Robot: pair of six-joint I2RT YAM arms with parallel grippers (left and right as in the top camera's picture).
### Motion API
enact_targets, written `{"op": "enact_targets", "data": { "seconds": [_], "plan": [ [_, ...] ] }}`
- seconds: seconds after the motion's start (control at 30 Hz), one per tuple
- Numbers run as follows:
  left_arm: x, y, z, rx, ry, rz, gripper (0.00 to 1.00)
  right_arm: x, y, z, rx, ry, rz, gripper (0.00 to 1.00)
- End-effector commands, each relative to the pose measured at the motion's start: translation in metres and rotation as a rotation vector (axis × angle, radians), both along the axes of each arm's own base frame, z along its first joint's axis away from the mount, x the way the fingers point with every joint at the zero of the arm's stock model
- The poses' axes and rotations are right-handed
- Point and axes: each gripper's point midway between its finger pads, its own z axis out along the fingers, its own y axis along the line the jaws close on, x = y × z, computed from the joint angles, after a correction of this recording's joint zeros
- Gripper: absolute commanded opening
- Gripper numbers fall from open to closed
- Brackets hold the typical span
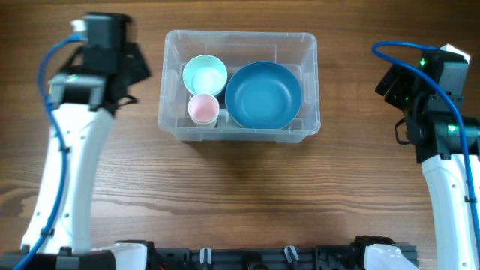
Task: Pack container
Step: 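Release the pink cup and grasp the yellow cup with the left gripper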
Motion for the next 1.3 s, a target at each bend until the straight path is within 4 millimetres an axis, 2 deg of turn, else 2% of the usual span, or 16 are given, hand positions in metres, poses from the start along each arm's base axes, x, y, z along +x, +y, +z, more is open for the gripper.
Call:
{"op": "enact_targets", "data": {
  "seconds": [0.0, 0.03, 0.2, 0.3, 0.33, 0.37, 0.43, 0.5, 0.67, 0.77, 0.9, 0.97, 1.07, 1.13, 1.27],
  "plan": [
    [0.003, 0.058, 0.008, 0.069, -0.016, 0.091, 0.8, 0.0, -0.003, 0.003, -0.002, -0.011, -0.02, 1.0],
    [0.006, 0.074, 0.005, 0.064, -0.022, 0.127, 0.8, 0.0, -0.003, 0.003, -0.002, -0.011, -0.02, 1.0],
    [0.034, 0.115, -0.02, -0.018, -0.045, 0.129, 0.79, 0.0, -0.003, 0.003, -0.002, -0.011, -0.02, 1.0],
    [0.052, 0.139, -0.045, -0.011, -0.029, 0.108, 0.77, 0.0, -0.003, 0.003, -0.002, -0.011, -0.02, 1.0],
    [0.056, 0.142, -0.052, -0.007, -0.019, 0.092, 0.77, 0.0, -0.003, 0.003, -0.002, -0.011, -0.02, 1.0],
    [0.064, 0.145, -0.068, -0.002, 0.007, 0.05, 0.77, 0.0, -0.003, 0.003, -0.002, -0.011, -0.02, 1.0],
    [0.071, 0.149, -0.093, 0.007, 0.06, 0.017, 0.77, 0.0, -0.003, 0.003, -0.002, -0.011, -0.02, 1.0],
    [0.076, 0.151, -0.128, 0.002, 0.125, -0.004, 0.76, 0.0, -0.003, 0.003, -0.002, -0.011, -0.02, 0.99],
    [0.075, 0.151, -0.205, -0.05, 0.275, -0.006, 0.72, 0.0, -0.003, 0.003, -0.002, -0.011, -0.02, 1.0],
    [0.071, 0.15, -0.226, -0.066, 0.319, -0.005, 0.64, 0.0, -0.003, 0.003, -0.002, -0.011, -0.02, 1.0],
    [0.07, 0.149, -0.227, -0.069, 0.324, -0.004, 0.29, 0.0, -0.003, 0.003, -0.002, -0.011, -0.02, 1.0],
    [0.068, 0.149, -0.227, -0.072, 0.334, -0.004, 0.19, 0.0, -0.003, 0.003, -0.002, -0.011, -0.02, 1.0],
    [0.066, 0.148, -0.225, -0.074, 0.338, -0.004, 0.08, 0.0, -0.003, 0.003, -0.002, -0.011, -0.02, 1.0],
    [0.067, 0.147, -0.213, -0.067, 0.316, -0.005, 0.04, 0.0, -0.003, 0.003, -0.002, -0.011, -0.02, 1.0],
    [0.072, 0.136, -0.158, -0.037, 0.214, -0.016, 0.04, 0.0, -0.003, 0.003, -0.002, -0.011, -0.02, 1.0]
  ]
}}
